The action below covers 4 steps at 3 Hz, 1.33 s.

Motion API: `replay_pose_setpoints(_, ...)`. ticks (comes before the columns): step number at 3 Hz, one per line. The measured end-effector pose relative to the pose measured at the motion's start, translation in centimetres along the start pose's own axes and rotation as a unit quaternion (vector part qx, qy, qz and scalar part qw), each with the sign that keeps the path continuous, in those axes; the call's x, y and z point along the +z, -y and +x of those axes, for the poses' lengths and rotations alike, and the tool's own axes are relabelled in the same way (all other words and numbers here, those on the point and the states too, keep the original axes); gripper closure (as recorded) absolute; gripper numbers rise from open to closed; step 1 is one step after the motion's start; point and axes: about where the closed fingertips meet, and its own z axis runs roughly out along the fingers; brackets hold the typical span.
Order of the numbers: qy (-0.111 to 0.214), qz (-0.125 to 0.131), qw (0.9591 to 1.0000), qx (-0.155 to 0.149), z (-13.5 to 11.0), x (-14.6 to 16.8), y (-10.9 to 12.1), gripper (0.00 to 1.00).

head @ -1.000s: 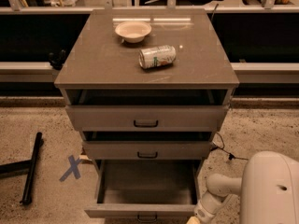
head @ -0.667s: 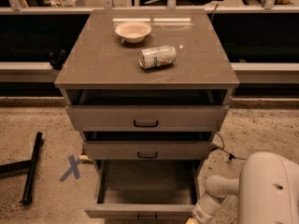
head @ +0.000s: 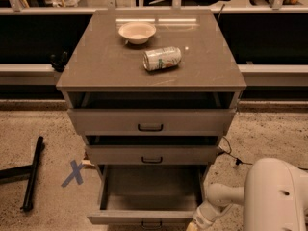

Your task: Close bottom drawer

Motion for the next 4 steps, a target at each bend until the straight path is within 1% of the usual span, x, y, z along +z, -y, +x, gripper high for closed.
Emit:
replay_pose_setpoints(1, 0.004, 0.018, 0.9998, 0.003, -1.1, 2.0, 2.3, 0.94)
replay_pose_setpoints(2, 0.004, 0.018, 0.9998, 0.003, -1.1, 2.0, 2.3, 1.0)
replay_pose_setpoints(3, 0.062, 0.042, 0.9972, 0.01, -4.1, 2.4, 5.1, 1.0)
replay_pose_setpoints(4, 0.062, 0.042, 0.9972, 0.01, -4.1, 2.4, 5.1, 1.0)
